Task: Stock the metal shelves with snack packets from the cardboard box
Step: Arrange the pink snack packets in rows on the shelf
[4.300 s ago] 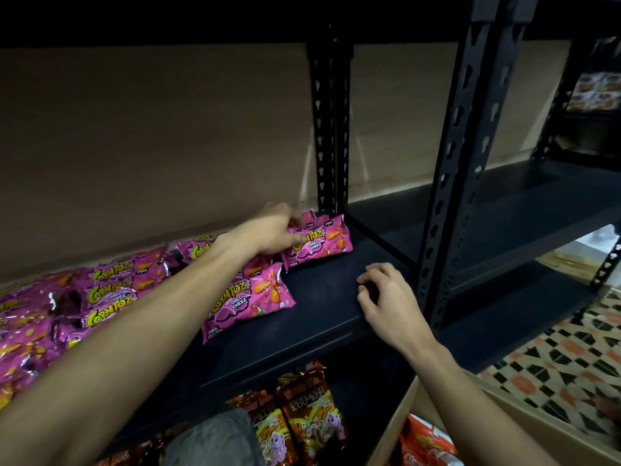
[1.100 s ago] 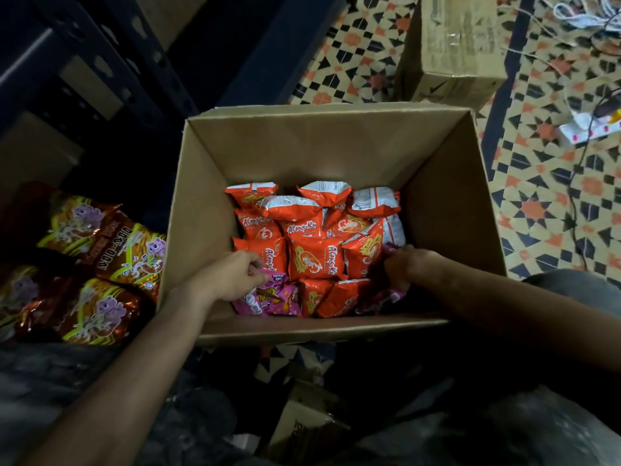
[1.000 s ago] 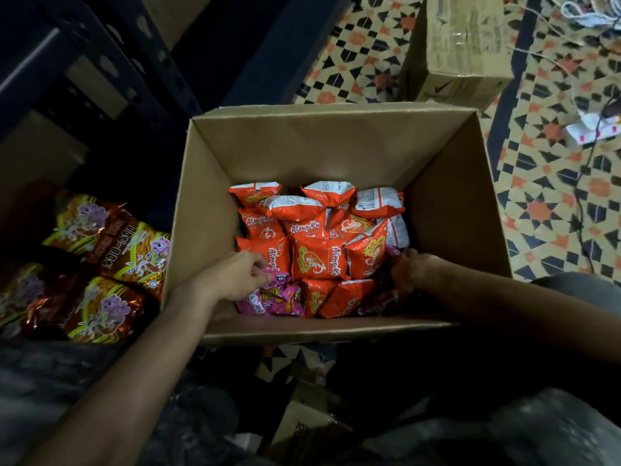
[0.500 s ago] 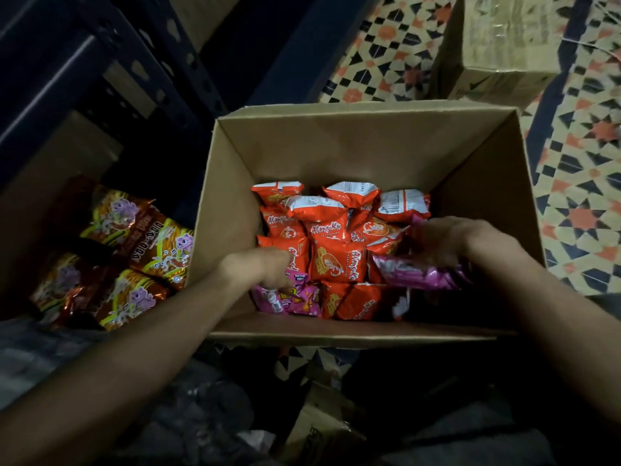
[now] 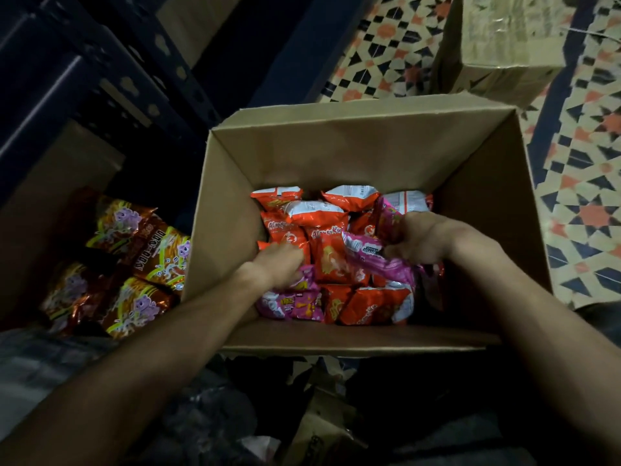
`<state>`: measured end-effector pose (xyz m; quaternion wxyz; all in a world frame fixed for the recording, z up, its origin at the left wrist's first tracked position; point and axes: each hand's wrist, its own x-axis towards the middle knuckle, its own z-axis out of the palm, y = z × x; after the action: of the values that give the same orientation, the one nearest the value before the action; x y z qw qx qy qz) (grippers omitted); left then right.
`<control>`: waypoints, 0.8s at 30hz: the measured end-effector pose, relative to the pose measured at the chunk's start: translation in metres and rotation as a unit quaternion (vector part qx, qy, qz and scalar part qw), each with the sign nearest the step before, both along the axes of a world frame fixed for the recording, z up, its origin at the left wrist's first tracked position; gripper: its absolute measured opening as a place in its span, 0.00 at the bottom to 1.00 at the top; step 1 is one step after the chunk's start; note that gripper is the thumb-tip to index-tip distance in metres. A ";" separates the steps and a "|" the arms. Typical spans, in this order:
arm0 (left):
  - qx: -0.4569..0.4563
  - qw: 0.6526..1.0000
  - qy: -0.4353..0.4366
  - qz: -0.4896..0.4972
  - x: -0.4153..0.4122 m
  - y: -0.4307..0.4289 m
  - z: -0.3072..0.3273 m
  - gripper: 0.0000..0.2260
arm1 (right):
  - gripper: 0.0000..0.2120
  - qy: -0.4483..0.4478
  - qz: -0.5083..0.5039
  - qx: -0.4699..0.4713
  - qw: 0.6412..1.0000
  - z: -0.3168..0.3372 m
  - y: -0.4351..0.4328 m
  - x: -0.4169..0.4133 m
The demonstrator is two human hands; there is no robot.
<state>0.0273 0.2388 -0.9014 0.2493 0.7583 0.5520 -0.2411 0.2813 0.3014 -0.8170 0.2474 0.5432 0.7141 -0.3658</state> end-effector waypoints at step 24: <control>-0.318 0.926 0.085 0.186 -0.018 -0.008 0.001 0.20 | 0.21 0.006 0.045 0.045 0.998 -0.019 -0.005 -0.025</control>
<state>0.0095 0.2307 -0.9007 0.4697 0.4995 0.5970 -0.4165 0.2567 0.2961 -0.8364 0.2348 0.5186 0.7551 -0.3254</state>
